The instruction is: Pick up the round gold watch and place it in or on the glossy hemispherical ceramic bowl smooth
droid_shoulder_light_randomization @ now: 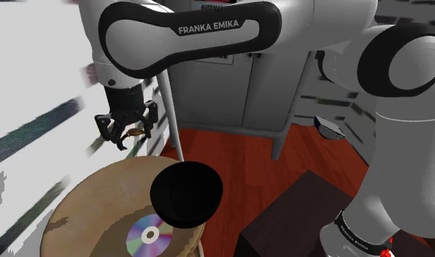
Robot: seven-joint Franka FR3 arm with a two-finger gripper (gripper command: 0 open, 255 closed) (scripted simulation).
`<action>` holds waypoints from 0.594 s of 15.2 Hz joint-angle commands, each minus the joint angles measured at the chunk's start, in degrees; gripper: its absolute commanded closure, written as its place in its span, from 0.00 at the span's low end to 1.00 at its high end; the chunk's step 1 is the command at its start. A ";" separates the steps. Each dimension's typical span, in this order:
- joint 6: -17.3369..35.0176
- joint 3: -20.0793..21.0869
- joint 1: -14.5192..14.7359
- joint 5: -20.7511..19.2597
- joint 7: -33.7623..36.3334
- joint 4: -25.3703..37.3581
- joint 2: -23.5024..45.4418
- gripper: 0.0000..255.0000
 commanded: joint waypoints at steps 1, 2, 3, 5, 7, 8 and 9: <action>-1.69 0.05 0.21 0.02 -0.03 1.71 0.03 1.00; -2.50 0.07 0.32 0.01 -0.06 2.59 0.09 1.00; -2.66 0.07 0.35 0.01 -0.06 2.78 0.11 1.00; 0.22 0.86 -1.18 1.95 0.16 -5.43 -5.51 1.00; 2.54 1.52 -2.33 4.00 0.13 -12.58 -10.75 1.00; 3.53 1.79 -2.77 5.07 0.03 -15.85 -13.28 1.00; 4.41 2.03 -3.12 6.16 -0.11 -18.97 -15.76 1.00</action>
